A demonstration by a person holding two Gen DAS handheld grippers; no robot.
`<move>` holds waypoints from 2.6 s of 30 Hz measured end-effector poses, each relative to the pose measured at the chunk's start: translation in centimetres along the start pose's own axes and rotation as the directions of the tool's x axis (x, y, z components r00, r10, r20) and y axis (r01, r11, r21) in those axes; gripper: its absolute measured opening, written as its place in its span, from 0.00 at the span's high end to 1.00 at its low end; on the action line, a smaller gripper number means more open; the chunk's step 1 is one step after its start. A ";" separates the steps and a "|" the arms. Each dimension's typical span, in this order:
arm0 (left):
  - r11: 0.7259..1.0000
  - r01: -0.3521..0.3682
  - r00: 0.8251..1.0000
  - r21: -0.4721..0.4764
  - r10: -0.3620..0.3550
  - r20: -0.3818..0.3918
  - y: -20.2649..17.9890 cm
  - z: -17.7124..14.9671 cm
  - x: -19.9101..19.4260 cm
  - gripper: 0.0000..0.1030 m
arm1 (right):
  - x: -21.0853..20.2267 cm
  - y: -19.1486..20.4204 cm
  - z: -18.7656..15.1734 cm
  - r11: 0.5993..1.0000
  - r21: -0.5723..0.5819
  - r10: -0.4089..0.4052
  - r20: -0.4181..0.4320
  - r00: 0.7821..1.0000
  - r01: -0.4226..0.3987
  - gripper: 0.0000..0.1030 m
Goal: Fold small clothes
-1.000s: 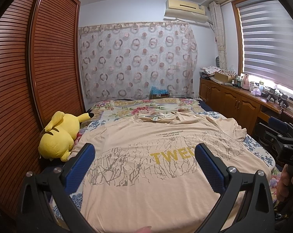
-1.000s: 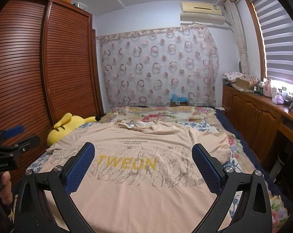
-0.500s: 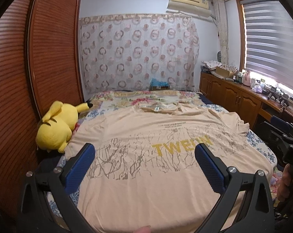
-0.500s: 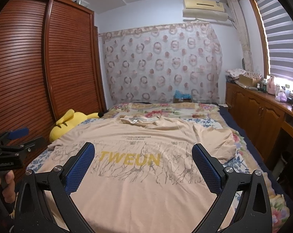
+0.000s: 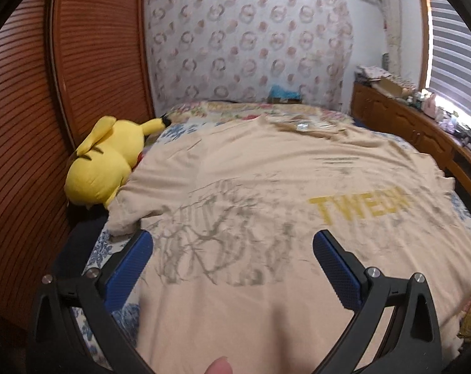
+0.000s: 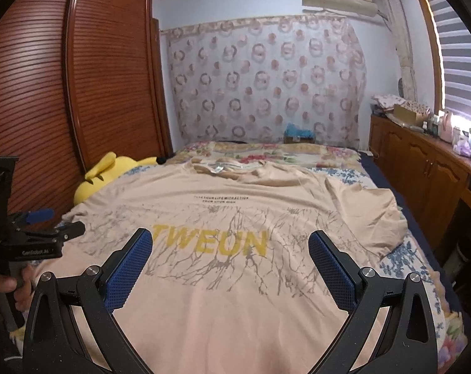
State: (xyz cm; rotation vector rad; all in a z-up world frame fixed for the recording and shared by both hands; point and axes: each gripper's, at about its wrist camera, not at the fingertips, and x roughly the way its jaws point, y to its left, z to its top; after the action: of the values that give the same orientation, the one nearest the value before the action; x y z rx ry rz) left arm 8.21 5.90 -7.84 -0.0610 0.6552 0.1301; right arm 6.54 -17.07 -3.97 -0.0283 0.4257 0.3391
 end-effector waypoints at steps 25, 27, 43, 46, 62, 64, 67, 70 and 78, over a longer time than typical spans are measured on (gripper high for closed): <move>0.991 0.073 0.997 0.112 -0.069 -0.037 9.2 7.2 8.9 0.00 | 8.8 5.0 0.2 0.989 -0.106 0.093 -0.108 0.990 -0.105 0.01; 0.989 0.110 0.991 0.099 -0.101 -0.089 10.0 7.4 10.0 0.00 | 9.3 5.6 0.3 0.986 -0.111 0.107 -0.120 0.987 -0.121 0.01; 0.968 0.233 0.918 -0.095 -0.251 -0.306 18.1 5.8 14.0 0.13 | 12.1 9.3 0.5 0.955 -0.161 0.204 -0.259 0.944 -0.251 0.01; 0.952 0.259 0.889 -0.162 -0.300 -0.344 18.8 4.7 14.7 0.24 | 12.9 9.8 0.4 0.948 -0.161 0.221 -0.284 0.933 -0.273 0.01; 0.975 0.196 0.934 0.101 -0.154 -0.323 16.0 5.8 10.6 0.98 | 14.0 10.2 -0.8 0.940 -0.189 0.211 -0.331 0.920 -0.284 0.01; 0.973 0.189 0.947 0.135 -0.144 -0.288 15.3 6.4 9.3 0.98 | 14.0 10.3 -0.8 0.940 -0.196 0.207 -0.327 0.922 -0.281 0.01; 0.969 0.190 0.958 0.159 -0.148 -0.247 14.3 7.5 8.2 0.99 | 14.2 10.4 -0.8 0.941 -0.198 0.201 -0.327 0.923 -0.275 0.01; 0.963 0.220 0.957 0.158 -0.182 -0.225 12.6 8.7 7.7 1.00 | 14.2 10.2 -0.7 0.942 -0.192 0.203 -0.323 0.924 -0.274 0.01; 0.912 0.351 0.928 0.211 -0.308 -0.210 4.2 11.6 7.6 0.99 | 12.9 7.9 -0.2 0.955 -0.198 0.162 -0.276 0.947 -0.221 0.01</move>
State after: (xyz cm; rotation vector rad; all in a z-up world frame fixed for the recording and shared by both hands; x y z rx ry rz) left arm 20.62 11.92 -3.38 0.0570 0.8211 -0.2885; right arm 14.94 -5.58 -9.09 -0.2577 0.6482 0.5806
